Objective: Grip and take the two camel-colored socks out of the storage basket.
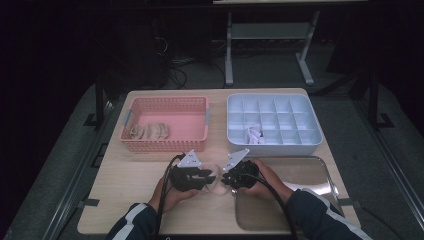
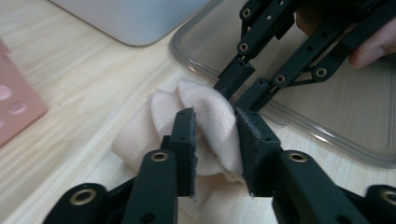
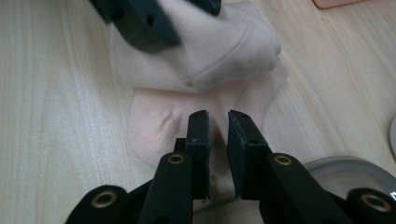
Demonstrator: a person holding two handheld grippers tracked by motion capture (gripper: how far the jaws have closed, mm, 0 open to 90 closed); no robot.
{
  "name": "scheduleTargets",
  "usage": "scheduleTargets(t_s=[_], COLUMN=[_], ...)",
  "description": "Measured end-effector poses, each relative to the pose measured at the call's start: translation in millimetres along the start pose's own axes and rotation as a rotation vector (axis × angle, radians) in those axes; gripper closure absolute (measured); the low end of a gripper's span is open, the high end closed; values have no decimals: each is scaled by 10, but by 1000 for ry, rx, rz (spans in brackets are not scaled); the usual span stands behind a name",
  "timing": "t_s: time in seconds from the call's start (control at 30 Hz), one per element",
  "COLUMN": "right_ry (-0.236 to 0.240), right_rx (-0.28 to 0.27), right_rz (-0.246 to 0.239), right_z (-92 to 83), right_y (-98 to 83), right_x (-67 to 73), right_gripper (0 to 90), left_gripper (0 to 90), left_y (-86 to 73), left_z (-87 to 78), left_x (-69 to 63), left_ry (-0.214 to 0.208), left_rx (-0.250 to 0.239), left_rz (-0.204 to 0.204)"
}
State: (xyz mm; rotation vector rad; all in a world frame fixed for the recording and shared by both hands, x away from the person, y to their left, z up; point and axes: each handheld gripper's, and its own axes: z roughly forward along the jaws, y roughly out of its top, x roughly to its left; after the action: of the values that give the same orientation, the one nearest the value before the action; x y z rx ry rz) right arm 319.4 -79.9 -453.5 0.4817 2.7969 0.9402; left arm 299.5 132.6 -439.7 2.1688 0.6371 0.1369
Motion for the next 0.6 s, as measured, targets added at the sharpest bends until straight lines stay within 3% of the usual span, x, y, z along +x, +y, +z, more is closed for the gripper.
scheduleTargets(t_s=[0.17, 0.3, 0.43, 0.5, 0.53, 0.57, 0.6], right_ry=[2, 2, -5, -3, -3, -8, -8], right_rx=[-4, -4, -6, -7, -7, -6, -6], right_rz=[-12, -7, -11, -8, -8, -15, -15], right_z=[14, 13, 21, 15, 15, -20, -20], right_y=[-1, -1, 1, 3, 3, 8, 8], right_x=[7, 6, 4, 3, 3, 1, 1], right_gripper=[778, 777, 779, 770, 770, 762, 762], left_gripper=[645, 579, 582, 581, 594, 602, 620], left_y=[13, 27, 50, 52, 52, 19, 19], left_z=[-81, -161, -207, -264, -264, -293, -293], left_x=[35, 36, 21, 4, 4, -2, -2], left_ry=[22, -27, -46, 2, 2, 50, 50], left_rx=[-53, -114, -132, -108, -108, -63, -63], left_rz=[-22, -30, -23, -8, -8, 26, 26])
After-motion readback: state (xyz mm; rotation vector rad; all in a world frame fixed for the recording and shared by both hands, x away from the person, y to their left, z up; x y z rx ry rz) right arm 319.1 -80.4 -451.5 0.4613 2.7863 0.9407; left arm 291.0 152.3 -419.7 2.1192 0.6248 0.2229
